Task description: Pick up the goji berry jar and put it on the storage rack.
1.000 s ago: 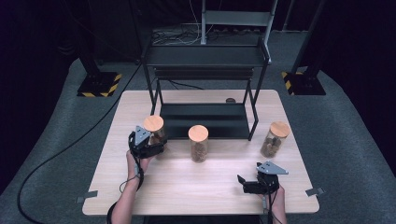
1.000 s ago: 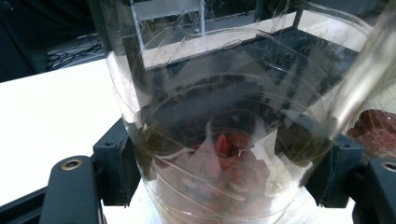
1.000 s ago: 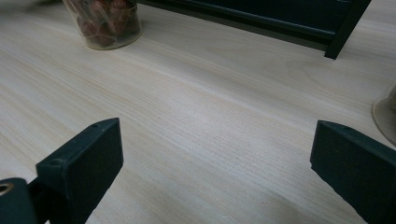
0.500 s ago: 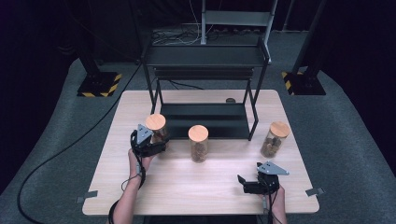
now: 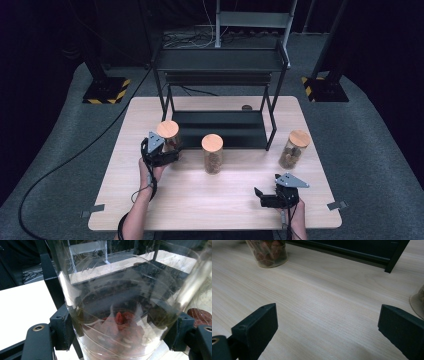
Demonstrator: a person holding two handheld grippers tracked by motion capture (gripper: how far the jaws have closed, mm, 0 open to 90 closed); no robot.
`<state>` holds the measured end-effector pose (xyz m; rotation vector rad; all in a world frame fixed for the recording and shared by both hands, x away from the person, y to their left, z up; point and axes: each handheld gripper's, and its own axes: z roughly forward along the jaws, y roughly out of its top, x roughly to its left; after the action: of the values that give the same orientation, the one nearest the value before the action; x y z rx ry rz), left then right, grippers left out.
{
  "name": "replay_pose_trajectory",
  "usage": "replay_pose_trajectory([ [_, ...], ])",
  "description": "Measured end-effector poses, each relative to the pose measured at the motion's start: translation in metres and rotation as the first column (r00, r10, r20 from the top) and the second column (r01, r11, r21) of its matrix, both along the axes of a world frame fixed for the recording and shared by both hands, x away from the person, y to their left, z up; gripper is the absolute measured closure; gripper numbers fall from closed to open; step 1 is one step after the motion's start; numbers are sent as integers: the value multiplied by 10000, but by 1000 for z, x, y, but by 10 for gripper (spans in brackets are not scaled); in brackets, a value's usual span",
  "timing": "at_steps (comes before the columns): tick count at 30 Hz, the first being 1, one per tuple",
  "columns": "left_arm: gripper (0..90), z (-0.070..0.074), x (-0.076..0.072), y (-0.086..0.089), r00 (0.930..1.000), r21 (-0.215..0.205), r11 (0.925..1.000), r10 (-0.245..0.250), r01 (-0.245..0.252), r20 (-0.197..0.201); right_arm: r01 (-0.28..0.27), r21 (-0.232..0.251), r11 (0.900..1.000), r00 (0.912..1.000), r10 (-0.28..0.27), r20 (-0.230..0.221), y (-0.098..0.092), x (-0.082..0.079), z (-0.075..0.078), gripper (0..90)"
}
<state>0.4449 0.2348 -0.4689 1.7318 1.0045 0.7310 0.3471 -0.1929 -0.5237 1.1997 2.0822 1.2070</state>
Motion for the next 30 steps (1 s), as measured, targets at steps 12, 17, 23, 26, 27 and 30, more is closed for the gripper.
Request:
replay_pose_trajectory([
  [12, 246, 1, 4, -6, 9999, 28, 9999, -162, 162, 13, 18, -42, 10000, 10000, -18, 23, 0, 0, 0, 19],
  [17, 246, 3, 5, -8, 9998, 105, 9997, -199, 199, 6, 25, -46, 10000, 10000, -24, 32, 0, 0, 0, 18],
  [23, 246, 6, 6, -11, 9996, 60, 9996, -279, 279, 59, 5, -62, 10000, 10000, -5, -3, 1, 0, 0, 19],
  [26, 246, 7, 7, -11, 9996, 92, 9996, -282, 281, 76, 24, -53, 10000, 10000, -24, 15, 0, 0, 0, 18],
  [27, 246, 7, 8, -11, 9996, 79, 9996, -274, 274, 83, 31, -55, 10000, 10000, -31, 25, 0, 0, 0, 19],
  [30, 246, 8, 10, -13, 9996, 28, 9996, -288, 288, 82, 28, -50, 10000, 10000, -28, 41, 0, 0, 0, 18],
])
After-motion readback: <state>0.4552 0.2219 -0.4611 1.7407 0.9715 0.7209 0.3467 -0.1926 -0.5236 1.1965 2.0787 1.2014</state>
